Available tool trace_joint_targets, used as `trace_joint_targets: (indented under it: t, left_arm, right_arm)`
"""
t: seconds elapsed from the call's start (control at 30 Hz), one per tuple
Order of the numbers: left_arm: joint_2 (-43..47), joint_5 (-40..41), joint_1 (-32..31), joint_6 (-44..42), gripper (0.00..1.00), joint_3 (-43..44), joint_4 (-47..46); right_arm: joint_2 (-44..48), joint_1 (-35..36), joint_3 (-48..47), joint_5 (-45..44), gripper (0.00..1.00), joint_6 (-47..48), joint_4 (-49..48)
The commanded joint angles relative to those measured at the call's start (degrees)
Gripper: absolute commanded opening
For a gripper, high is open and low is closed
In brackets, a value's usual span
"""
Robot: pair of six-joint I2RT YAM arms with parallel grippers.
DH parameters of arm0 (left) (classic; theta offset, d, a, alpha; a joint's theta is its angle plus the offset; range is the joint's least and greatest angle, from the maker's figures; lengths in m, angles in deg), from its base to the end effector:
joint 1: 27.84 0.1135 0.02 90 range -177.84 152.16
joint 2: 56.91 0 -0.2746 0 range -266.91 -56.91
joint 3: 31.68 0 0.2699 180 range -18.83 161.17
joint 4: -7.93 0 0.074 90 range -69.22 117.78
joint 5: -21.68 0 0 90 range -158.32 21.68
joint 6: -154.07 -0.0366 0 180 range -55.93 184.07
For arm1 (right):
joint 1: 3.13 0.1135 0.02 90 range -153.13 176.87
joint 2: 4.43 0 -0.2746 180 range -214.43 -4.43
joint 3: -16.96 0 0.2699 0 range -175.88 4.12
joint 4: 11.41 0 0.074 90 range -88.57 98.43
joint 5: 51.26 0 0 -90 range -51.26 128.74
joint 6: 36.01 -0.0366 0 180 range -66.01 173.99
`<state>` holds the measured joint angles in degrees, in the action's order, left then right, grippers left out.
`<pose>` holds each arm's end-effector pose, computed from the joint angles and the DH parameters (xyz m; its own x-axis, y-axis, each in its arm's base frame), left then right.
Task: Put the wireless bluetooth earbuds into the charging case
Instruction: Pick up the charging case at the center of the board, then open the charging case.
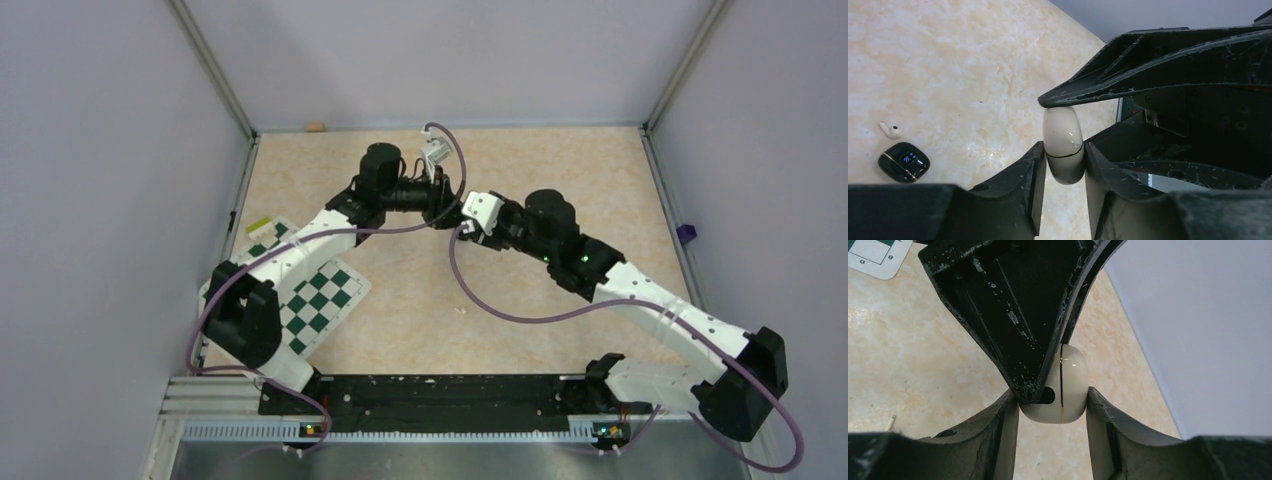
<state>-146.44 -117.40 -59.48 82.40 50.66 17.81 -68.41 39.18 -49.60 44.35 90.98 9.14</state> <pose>0.3083 -0.2225 0.3256 -0.5387 0.0900 -0.8377 0.8313 0.2181 -0.5112 0.2004 0.1872 0.3383 0.2622 -0.5710 -0.7779 -0.7273 0.4129 -0.5482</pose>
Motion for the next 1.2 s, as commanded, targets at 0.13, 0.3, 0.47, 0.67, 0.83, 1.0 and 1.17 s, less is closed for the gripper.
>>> trace_joint_targets:
  t: [0.13,0.3,0.47,0.67,0.83,1.0,1.17]
  left_arm:
    - [-1.47,-1.96,-0.73,-1.98,0.09,3.06,0.06]
    - [-0.47,-4.31,-0.82,-3.43,0.05,2.83,0.42]
    - [1.56,-7.85,-0.8,-8.9,0.07,2.67,3.61]
    - [2.82,-14.38,-0.88,-16.49,0.08,3.64,9.59]
    - [3.57,-17.47,-1.81,-20.09,0.09,3.09,11.5]
    - [3.44,-15.61,-4.49,-29.89,0.1,4.38,19.89]
    - [2.48,-14.52,-6.09,-32.76,0.1,5.57,23.32]
  right_arm:
    - [0.87,1.28,0.15,0.03,0.41,0.1,-3.57]
    - [2.21,0.82,-4.15,2.34,0.85,-0.54,3.95]
    - [2.55,-7.91,-15.62,23.3,0.99,-2.08,21.69]
    - [3.59,-17.35,-18.19,37.76,0.98,-3.43,28.95]
    - [2.15,-23.27,-14.53,51.74,0.91,-3.81,31.26]
    - [-3.53,-23.39,-16.56,58.16,0.85,-3.15,36.94]
    - [-5.34,-23.33,-15.38,60.72,0.82,-2.97,37.23]
